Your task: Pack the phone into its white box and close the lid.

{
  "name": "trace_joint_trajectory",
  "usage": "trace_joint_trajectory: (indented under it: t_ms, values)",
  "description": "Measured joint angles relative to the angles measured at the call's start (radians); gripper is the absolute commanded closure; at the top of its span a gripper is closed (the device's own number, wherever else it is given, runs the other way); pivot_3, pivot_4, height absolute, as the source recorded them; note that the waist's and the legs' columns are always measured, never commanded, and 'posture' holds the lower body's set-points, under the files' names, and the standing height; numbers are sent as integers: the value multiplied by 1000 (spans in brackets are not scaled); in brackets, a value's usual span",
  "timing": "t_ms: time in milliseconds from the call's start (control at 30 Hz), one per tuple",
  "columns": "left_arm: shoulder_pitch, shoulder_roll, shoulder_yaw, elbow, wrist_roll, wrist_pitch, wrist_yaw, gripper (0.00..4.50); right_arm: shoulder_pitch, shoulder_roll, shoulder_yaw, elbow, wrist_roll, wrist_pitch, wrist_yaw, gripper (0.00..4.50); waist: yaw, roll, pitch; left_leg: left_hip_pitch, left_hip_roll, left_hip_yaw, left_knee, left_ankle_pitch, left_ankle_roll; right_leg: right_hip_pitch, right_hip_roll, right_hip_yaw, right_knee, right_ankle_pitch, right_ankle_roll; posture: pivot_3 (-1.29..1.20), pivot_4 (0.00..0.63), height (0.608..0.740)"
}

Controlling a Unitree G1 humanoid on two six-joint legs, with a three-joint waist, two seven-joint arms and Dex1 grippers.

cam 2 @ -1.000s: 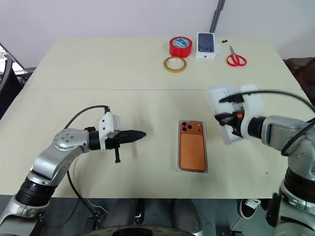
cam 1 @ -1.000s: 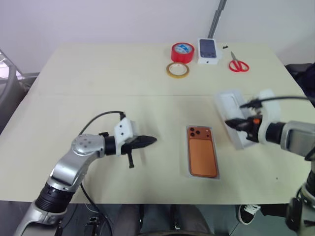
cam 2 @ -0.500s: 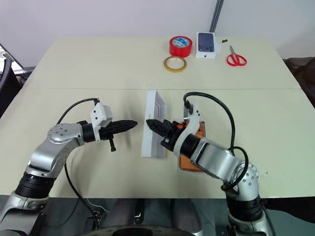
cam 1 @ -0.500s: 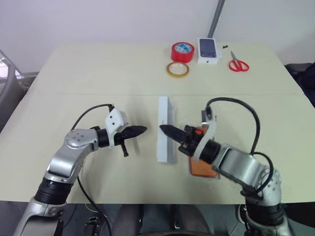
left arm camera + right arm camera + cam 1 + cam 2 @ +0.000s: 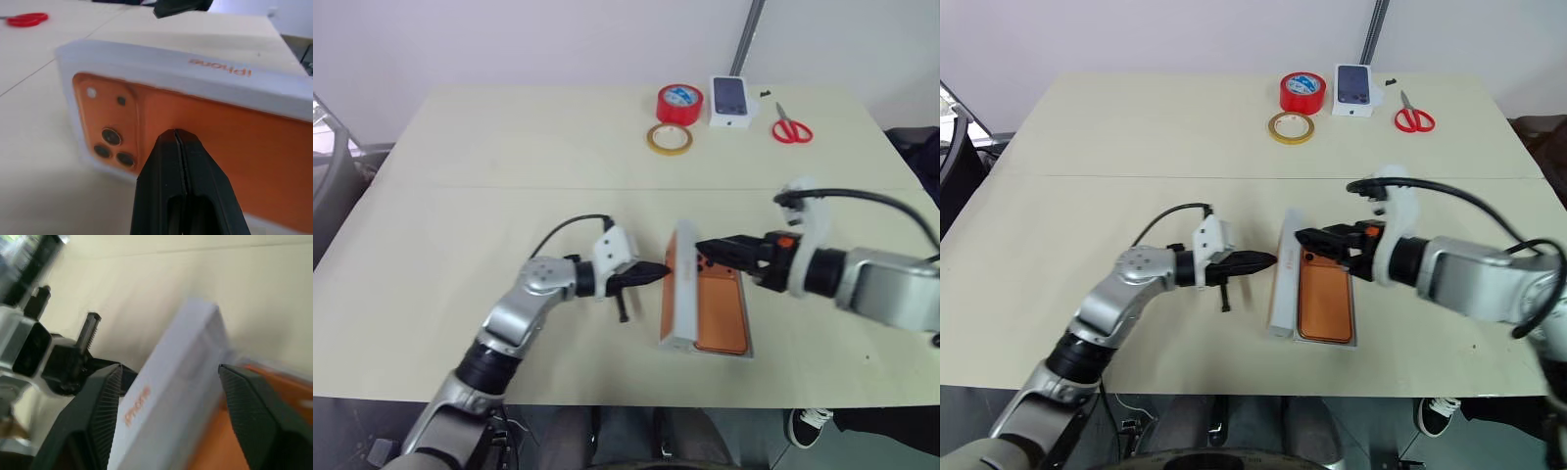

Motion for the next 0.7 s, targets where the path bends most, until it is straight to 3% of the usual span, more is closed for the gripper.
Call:
trace_joint_trajectory:
  t_ms: [100, 233, 433, 700]
  values:
    - [-30, -42, -36, 34, 28, -13, -1, 4500, 27, -68, -2, 25, -93, 49, 69, 2369, -3, 0, 0, 0, 0, 1, 0, 0, 0, 0, 0, 1, 0, 0, 0, 0, 150, 740]
    - [-39, -80, -55, 64, 39, -22, 6, 4500, 56, -111, -1, 12, -306, 88, 190, 4441, -2, 1, 0, 0, 0, 1, 1, 0, 0, 0, 0, 1, 0, 0, 0, 0, 150, 740]
    - [-39, -62, -3, 45, 20, 20, 25, 4500, 115, -147, 23, -69, -593, 92, 360, 4441, -1, 1, 0, 0, 0, 1, 1, 0, 0, 0, 0, 1, 0, 0, 0, 0, 150, 740]
    - [-13, 144, 52, -30, 8, 105, -40, 4500, 167, -173, 70, -150, -844, 91, 538, 4441, 0, 1, 0, 0, 0, 0, 1, 0, 0, 0, 0, 1, 0, 0, 0, 0, 150, 740]
